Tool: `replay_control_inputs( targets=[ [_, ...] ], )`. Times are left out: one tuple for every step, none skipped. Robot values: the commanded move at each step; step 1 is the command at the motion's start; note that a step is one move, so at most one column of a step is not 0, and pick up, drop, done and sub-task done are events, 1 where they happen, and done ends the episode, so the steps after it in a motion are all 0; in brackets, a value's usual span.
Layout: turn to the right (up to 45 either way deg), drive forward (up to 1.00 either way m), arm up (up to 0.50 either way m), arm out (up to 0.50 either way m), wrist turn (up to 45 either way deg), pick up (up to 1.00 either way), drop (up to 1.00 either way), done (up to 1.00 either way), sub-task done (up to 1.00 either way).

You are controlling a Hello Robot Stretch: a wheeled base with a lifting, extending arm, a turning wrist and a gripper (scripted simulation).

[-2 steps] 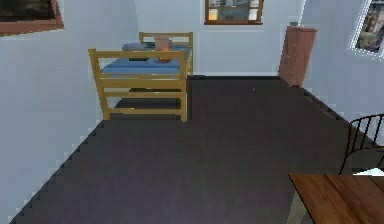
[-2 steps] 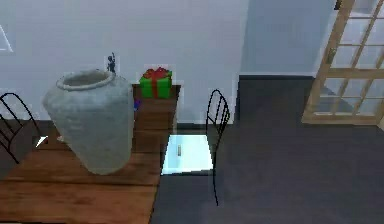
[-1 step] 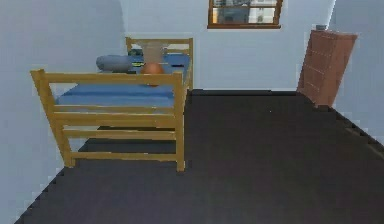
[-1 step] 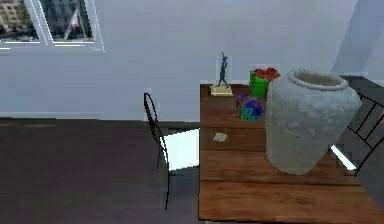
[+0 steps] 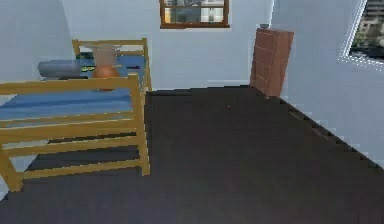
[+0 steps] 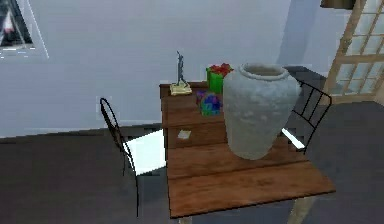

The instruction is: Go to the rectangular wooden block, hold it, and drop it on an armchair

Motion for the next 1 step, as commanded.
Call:
replay_control_inputs(
  targets=[
    [0.0, 0.2, 0.0, 0.0, 0.0, 0.0, 0.0, 0.0, 0.0]
  ],
)
